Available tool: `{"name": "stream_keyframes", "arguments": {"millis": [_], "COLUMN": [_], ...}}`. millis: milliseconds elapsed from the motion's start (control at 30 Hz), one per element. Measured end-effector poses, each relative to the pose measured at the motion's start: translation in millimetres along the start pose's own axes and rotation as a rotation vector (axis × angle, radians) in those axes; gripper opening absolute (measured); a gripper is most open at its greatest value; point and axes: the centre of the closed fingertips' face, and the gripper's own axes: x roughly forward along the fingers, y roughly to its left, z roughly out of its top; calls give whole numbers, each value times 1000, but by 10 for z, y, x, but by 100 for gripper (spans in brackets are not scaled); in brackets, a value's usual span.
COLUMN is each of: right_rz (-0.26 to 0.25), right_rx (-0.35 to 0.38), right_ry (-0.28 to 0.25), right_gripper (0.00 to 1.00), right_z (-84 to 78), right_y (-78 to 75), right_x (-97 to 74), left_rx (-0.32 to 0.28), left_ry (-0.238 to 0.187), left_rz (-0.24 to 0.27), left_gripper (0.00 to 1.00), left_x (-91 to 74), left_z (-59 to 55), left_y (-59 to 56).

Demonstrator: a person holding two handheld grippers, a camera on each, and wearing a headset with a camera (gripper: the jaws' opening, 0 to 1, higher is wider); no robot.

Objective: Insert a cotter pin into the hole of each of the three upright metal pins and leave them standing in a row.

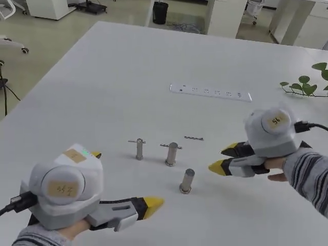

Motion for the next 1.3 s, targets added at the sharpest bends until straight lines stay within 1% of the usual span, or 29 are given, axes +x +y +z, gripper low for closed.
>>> {"name": "stream_keyframes", "arguments": {"millis": [133,200,267,367,533,633,800,1067,1200,1300], "right_rz": [23,35,52,71,99,108,122,109,111,118], "right_rx": [-64,-102,-134,-184,-234,-253,-270,-300,-311,-325], "right_ry": [34,60,67,96,139,161,184,203,211,220], "right_gripper": [32,32,32,32,30,30,28,23,22,20], "right_z": [93,127,182,218,233,212,194,236,250,251], "right_y": [-44,-68,-84,-120,-194,-256,-333,-560,-608,-620], "right_x": [78,114,151,214,336,421,514,668,731,766], "left_rx": [-8,-15,-23,-33,-42,-35,-31,-38,-46,-42], "left_ry": [-7,3,5,2,-3,2,3,12,10,12], "left_rz": [3,9,13,16,20,25,19,8,17,15], "left_gripper": [97,97,97,96,95,94,92,91,90,89], "left_x": [14,35,46,65,83,100,113,128,116,110], "left_z": [8,-25,-41,-52,-47,-60,-61,-94,-111,-129], "left_y": [27,55,72,95,114,125,107,82,92,67]}}
